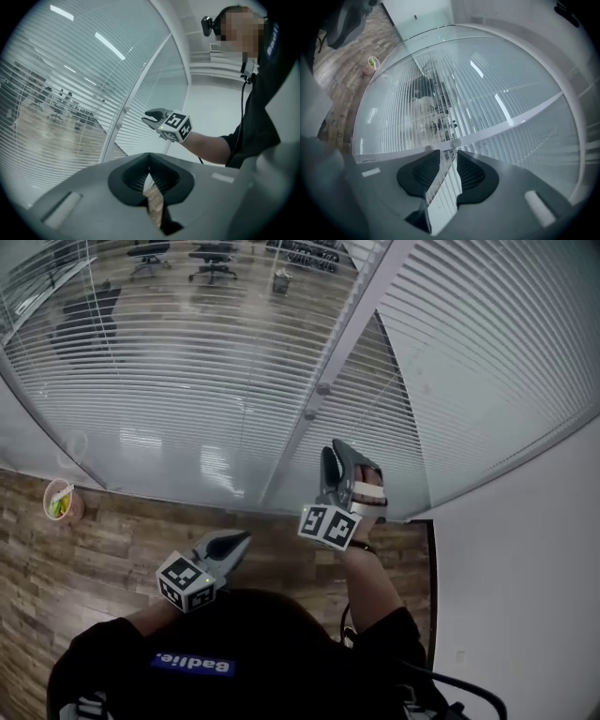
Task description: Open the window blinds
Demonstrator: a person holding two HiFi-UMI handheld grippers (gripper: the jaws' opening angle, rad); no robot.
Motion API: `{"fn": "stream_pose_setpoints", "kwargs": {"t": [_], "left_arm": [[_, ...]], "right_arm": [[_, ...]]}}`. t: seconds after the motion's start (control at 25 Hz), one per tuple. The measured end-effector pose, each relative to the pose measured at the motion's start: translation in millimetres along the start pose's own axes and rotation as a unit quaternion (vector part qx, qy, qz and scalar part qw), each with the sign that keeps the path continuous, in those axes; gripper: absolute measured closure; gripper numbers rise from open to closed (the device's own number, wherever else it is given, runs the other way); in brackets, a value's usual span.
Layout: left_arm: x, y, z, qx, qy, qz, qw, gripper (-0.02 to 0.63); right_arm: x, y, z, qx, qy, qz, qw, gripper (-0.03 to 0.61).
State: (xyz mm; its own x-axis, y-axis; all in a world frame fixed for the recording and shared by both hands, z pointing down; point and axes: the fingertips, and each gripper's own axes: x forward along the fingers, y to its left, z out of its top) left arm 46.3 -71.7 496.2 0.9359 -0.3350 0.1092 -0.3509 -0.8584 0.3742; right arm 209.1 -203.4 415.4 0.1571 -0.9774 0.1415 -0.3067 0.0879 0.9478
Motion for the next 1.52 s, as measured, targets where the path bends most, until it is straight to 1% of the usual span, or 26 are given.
{"fn": "stream_pose_setpoints", "kwargs": {"t": [0.16, 0.28, 0.36, 0.48, 0.6, 0.68, 0.88, 0.96, 1.04, 1.08, 1.16, 1.24, 1.32, 1.44, 1.52], "left_arm": [[4.1, -36.1, -12.3, -0.006, 0.0, 0.029, 0.9996, 0.614], [3.3, -63.0, -28.5, -0.006, 0.004, 0.039, 0.9992, 0.614], [6.1, -79.9, -37.6, -0.001, 0.01, 0.045, 0.9989, 0.614], [4.8, -101.4, -51.9, 0.001, 0.025, 0.067, 0.9974, 0.614], [7.8, -121.2, -63.5, 0.001, 0.035, 0.075, 0.9965, 0.614], [4.7, -128.5, -65.0, 0.008, 0.035, 0.078, 0.9963, 0.614], [-3.8, -131.2, -61.0, 0.021, 0.021, 0.078, 0.9965, 0.614], [-10.0, -128.1, -55.7, 0.024, 0.014, 0.072, 0.997, 0.614], [-17.0, -123.5, -47.5, 0.027, 0.005, 0.065, 0.9975, 0.614], [-18.2, -121.7, -43.6, 0.027, 0.001, 0.06, 0.9978, 0.614], [-15.9, -120.9, -39.1, 0.03, -0.006, 0.05, 0.9983, 0.614], [-16.6, -118.1, -39.5, 0.034, -0.01, 0.043, 0.9984, 0.614], [-26.3, -109.7, -36.9, 0.032, -0.018, 0.042, 0.9984, 0.614], [-41.0, -97.0, -28.4, 0.032, -0.033, 0.043, 0.998, 0.614], [-44.9, -94.0, -27.9, 0.035, -0.031, 0.038, 0.9982, 0.614]], "right_arm": [[-32.3, 4.7, -9.2, 0.018, -0.03, 0.012, 0.999, 0.46], [-55.1, 13.6, -10.7, 0.025, -0.05, 0.02, 0.998, 0.46], [-67.7, 16.8, -16.5, 0.029, -0.063, 0.024, 0.997, 0.46], [-83.4, 27.1, -23.9, 0.041, -0.085, 0.035, 0.995, 0.46], [-96.8, 34.1, -37.6, 0.049, -0.092, 0.042, 0.994, 0.462], [-103.1, 38.9, -38.4, 0.055, -0.097, 0.047, 0.993, 0.462], [-122.8, 41.8, -24.6, 0.074, -0.112, 0.049, 0.99, 0.463], [-134.8, 42.4, -14.8, 0.089, -0.114, 0.055, 0.988, 0.465], [-147.1, 43.0, -3.1, 0.117, -0.115, 0.065, 0.984, 0.468], [-152.7, 42.8, 1.3, 0.139, -0.117, 0.073, 0.981, 0.469], [-162.8, 44.5, 5.7, 0.199, -0.128, 0.096, 0.967, 0.473], [-172.7, 54.1, 10.9, 0.257, -0.145, 0.123, 0.948, 0.477], [-187.1, 64.5, 23.1, 0.306, -0.161, 0.145, 0.927, 0.482], [-208.7, 74.8, 42.0, 0.354, -0.186, 0.165, 0.902, 0.49], [-218.2, 83.1, 49.5, 0.39, -0.195, 0.176, 0.883, 0.497]]}}
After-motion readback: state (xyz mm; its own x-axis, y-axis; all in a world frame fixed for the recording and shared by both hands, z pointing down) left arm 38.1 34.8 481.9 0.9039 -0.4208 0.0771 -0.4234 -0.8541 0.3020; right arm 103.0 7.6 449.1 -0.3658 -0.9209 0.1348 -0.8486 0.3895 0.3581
